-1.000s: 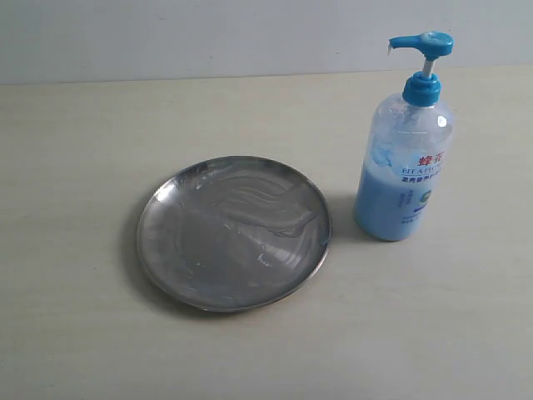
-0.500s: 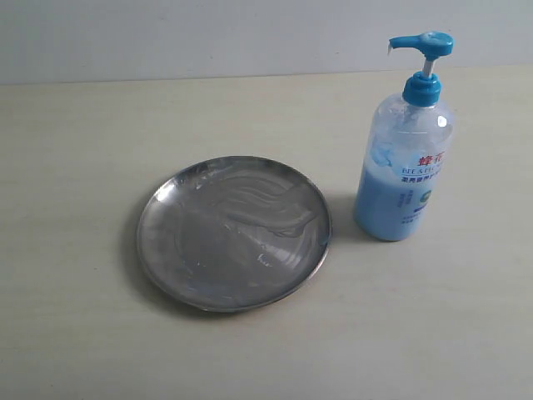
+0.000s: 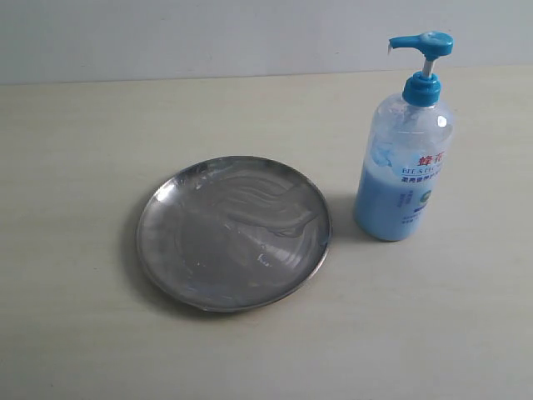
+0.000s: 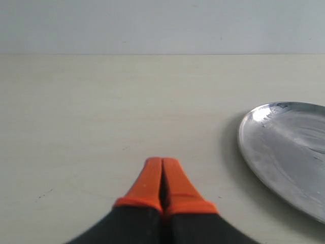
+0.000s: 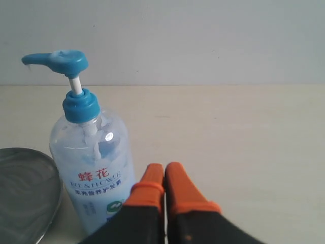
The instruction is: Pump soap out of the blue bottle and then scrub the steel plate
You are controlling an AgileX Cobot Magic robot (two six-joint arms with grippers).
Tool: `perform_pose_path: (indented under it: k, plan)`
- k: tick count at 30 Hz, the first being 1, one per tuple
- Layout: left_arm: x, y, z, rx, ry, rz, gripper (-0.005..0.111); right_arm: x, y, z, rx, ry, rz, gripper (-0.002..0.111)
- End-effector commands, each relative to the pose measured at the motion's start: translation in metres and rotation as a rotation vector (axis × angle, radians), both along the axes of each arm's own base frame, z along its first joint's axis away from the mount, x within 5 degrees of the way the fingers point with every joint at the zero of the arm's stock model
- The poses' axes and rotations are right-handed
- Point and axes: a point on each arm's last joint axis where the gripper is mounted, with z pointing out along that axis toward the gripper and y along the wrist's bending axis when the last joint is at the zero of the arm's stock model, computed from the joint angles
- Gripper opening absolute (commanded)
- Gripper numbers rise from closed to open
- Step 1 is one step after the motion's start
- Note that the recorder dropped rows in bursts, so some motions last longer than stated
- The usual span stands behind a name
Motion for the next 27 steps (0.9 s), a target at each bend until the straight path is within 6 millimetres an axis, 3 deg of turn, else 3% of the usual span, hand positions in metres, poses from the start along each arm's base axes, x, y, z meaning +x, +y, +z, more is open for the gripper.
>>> perform_pose_path:
  k: [1,7,27]
  plan:
    - [-0.0003,0.0001,0.0010,-0.001,-0.013,0.003,0.000,0.0146,0.0012,0.0087,-0.006,0.020,-0.004,0.004]
    - [-0.0003,0.0001,0.0010,-0.001,-0.013,0.003,0.000,0.0240,0.0024,0.0036,-0.011,0.064,-0.004,0.004]
    - [-0.0003,0.0001,0.0010,-0.001,-0.013,0.003,0.000,0.0239,0.0024,0.0035,-0.009,0.066,-0.004,0.004]
